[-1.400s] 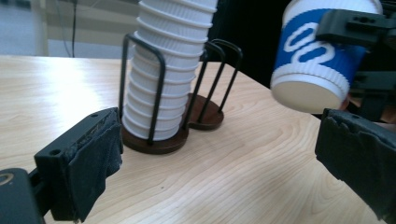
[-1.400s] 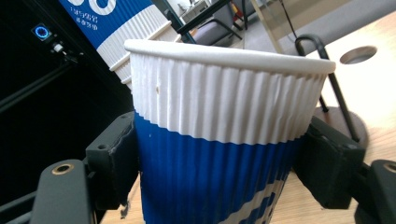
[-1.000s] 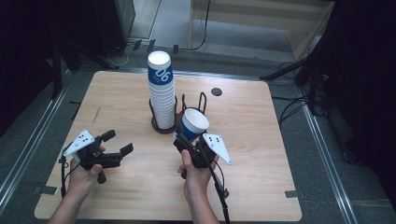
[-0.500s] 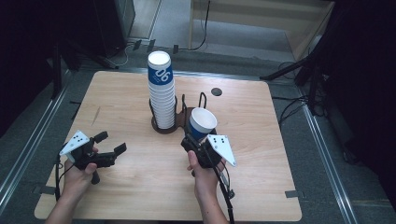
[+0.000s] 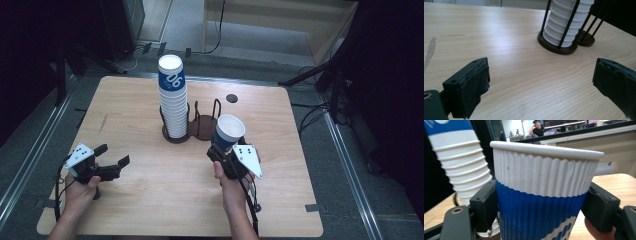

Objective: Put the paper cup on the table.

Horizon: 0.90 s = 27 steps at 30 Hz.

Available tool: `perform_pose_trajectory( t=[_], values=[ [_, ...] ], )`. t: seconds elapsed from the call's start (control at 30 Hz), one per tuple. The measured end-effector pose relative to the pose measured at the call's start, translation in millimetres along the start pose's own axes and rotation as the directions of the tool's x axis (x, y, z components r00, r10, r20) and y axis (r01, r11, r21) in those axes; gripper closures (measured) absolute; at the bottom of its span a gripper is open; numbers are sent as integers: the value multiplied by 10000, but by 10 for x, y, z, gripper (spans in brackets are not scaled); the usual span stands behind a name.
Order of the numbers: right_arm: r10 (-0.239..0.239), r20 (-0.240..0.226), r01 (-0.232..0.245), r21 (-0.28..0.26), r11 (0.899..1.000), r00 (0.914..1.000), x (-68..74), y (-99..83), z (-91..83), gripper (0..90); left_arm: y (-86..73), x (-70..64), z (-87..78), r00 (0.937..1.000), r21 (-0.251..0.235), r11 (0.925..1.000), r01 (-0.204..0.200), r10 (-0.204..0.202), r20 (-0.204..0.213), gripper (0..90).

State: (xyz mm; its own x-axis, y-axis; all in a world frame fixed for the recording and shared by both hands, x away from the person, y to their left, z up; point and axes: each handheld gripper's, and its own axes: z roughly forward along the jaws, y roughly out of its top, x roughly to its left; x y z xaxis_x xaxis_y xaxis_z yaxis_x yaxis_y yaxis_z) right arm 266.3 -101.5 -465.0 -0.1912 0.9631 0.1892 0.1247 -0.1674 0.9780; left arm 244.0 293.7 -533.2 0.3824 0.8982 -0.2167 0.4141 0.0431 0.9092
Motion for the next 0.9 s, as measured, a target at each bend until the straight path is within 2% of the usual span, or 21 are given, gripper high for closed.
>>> perform_pose_trajectory(
  t=[0.13,0.27,0.4,0.6,0.7,0.9],
  values=[
    [-337,176,337,-13,9994,9993,-90,-15,11,224,-9,43,-43,9998,-88,9999,-58,56,-190,18],
    [-436,358,437,-1,9990,9984,-182,-31,32,224,-36,80,-112,9992,-714,9974,-112,84,-393,19],
    [-538,503,541,-47,9985,9973,-259,-33,59,223,-70,126,-145,9960,-790,9962,-365,298,-838,19],
    [-580,661,579,31,9983,9961,-348,-30,79,223,-99,205,-185,9922,-869,9962,-88,-21,-1247,19],
    [-541,708,544,-20,9985,9960,-389,-17,88,223,-120,245,-187,9915,-905,9957,214,-328,-1256,19],
    [-509,777,507,54,9987,9957,-488,-13,121,223,-140,271,-193,9919,-874,9955,370,-472,-1177,18]
  ],
)
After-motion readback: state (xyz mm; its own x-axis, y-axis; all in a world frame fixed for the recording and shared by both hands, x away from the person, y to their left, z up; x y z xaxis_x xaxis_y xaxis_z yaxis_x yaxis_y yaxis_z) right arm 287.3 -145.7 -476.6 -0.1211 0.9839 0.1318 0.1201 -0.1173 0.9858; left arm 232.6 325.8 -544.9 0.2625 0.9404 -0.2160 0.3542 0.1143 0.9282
